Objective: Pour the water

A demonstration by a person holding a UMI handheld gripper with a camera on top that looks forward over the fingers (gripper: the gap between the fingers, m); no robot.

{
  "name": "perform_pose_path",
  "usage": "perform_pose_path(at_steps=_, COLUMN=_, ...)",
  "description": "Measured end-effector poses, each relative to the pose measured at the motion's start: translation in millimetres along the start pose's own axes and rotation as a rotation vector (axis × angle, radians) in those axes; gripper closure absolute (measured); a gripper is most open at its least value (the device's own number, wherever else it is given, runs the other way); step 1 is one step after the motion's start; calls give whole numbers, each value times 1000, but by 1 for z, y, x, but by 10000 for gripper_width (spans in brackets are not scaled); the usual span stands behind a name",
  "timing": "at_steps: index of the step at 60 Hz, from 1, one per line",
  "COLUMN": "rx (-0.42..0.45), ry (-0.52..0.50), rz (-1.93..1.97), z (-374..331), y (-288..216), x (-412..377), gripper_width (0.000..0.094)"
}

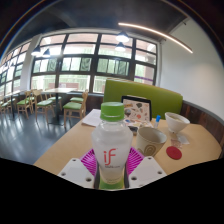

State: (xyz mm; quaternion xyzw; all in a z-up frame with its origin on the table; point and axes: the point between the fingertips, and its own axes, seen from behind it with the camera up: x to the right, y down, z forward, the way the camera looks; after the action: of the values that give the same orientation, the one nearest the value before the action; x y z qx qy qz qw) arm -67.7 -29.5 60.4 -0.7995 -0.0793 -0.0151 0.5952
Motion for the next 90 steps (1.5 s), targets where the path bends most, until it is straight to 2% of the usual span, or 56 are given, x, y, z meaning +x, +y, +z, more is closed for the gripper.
perform_pose_path(at_steps=5, rx=-20, ry=-61, rz=90, z=13, y=-9, x=-13, gripper_width=605)
perform_pose_path(at_steps=11, rx=21, ry=-157, rz=291, z=32, y=-40, x=-20, gripper_width=606)
perform_pose_path(at_steps=20, rx=68, ry=-378, rz=857, z=47, y=-99, x=-25, gripper_width=607)
perform_pose_path(at_steps=26, rx=51, ry=-501, rz=1277, z=48, y=-124, x=-3, gripper_width=607)
perform_pose_path(at_steps=39, rx=39, ry=-580, rz=1854, z=72, y=-132, x=32, gripper_width=605)
perform_pose_path(at_steps=43, rx=40, ry=-641, rz=2002, z=68, y=-138, x=36, gripper_width=605)
perform_pose_path(at_steps=52, rx=6, ry=-708, rz=2201, z=64, y=-140, x=39, gripper_width=607)
perform_pose_path(at_steps=62, rx=-12, ry=-703, rz=2194, z=58, y=-138, x=32, gripper_width=606)
perform_pose_path(at_steps=69, rx=-5, ry=-713, rz=1996, z=56, y=-153, x=25, gripper_width=606)
perform_pose_path(at_steps=73, rx=43, ry=-687, rz=1781, z=51, y=-168, x=28, gripper_width=606)
perform_pose_path(at_steps=77, rx=134, ry=-648, rz=1465, z=28, y=-191, x=34, gripper_width=607)
perform_pose_path(at_steps=80, rx=219, ry=-574, rz=1202, z=16, y=-212, x=52, gripper_width=606)
perform_pose_path(at_steps=83, rx=343, ry=-476, rz=935, z=-2, y=-222, x=90, gripper_width=609)
perform_pose_path(at_steps=87, rx=433, ry=-267, rz=651, z=-10, y=-233, x=138, gripper_width=608)
perform_pose_path(at_steps=90, rx=458, ry=-154, rz=481, z=-9, y=-229, x=181, gripper_width=608)
